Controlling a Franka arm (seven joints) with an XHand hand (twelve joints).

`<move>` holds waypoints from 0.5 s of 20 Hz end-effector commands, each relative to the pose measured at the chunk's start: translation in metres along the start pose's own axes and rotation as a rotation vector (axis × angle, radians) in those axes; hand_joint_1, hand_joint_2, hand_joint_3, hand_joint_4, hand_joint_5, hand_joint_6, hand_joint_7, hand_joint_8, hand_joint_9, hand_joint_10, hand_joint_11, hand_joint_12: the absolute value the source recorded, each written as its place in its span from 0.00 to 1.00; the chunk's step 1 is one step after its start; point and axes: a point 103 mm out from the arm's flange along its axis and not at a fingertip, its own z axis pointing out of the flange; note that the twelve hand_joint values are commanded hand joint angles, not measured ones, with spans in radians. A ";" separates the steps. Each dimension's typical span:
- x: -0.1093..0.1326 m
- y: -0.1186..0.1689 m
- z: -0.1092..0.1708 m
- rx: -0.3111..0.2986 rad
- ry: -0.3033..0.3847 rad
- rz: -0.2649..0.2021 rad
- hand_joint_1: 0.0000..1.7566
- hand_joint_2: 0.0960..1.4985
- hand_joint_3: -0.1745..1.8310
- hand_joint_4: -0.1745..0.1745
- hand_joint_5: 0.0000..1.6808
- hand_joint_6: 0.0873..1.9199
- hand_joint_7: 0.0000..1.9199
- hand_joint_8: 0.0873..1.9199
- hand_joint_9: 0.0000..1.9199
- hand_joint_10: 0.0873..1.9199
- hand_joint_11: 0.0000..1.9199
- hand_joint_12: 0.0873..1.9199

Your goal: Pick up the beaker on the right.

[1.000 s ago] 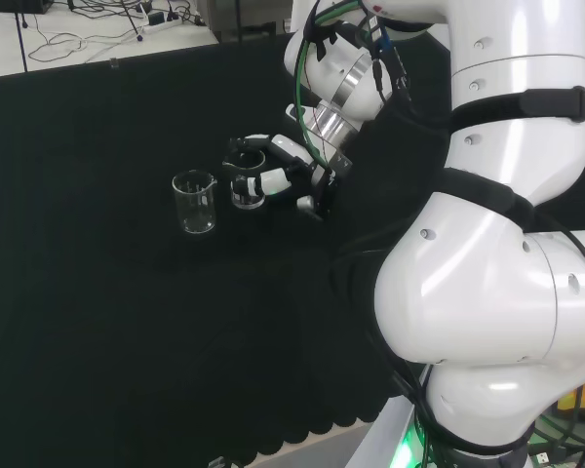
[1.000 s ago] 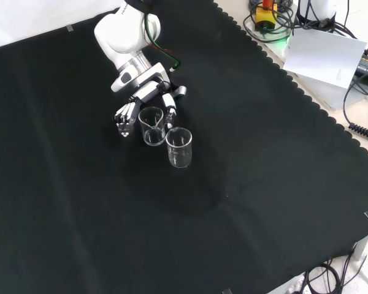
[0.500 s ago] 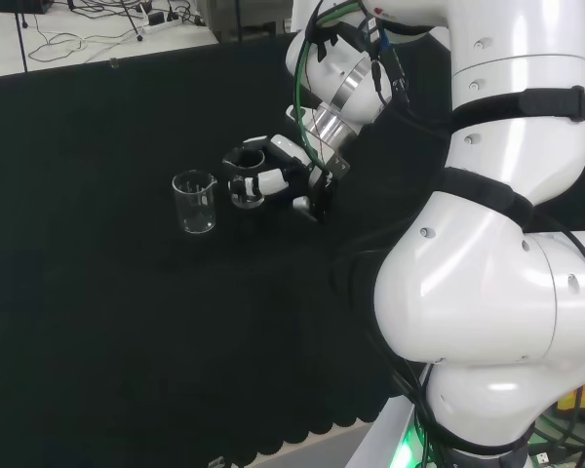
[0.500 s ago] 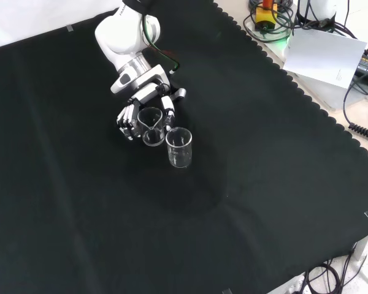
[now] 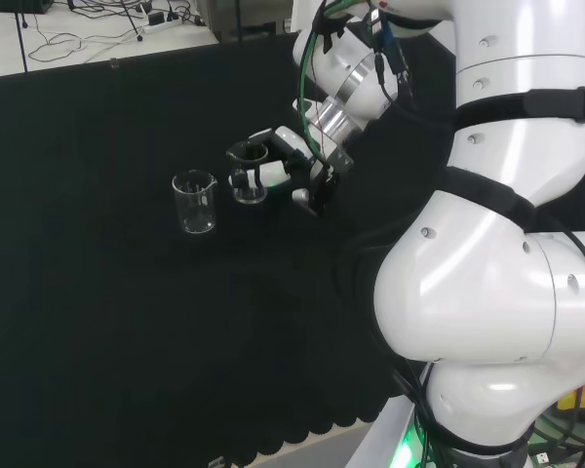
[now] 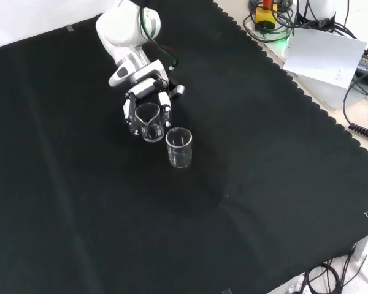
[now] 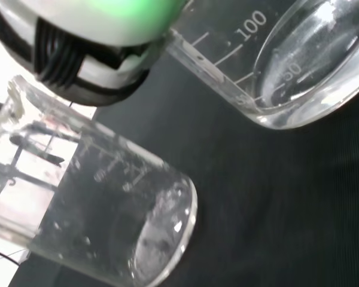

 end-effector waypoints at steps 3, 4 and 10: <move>0.022 -0.004 -0.055 -0.001 -0.133 -0.028 0.81 0.49 0.24 0.00 0.78 0.21 0.76 0.14 0.77 0.01 0.61 0.39; 0.024 -0.005 -0.060 0.002 -0.147 -0.030 0.81 0.53 0.19 0.00 0.79 0.18 0.74 0.15 0.77 0.01 0.61 0.39; 0.037 -0.017 -0.077 0.052 -0.204 -0.037 0.81 0.59 0.11 0.00 0.80 0.15 0.73 0.15 0.76 0.04 0.62 0.38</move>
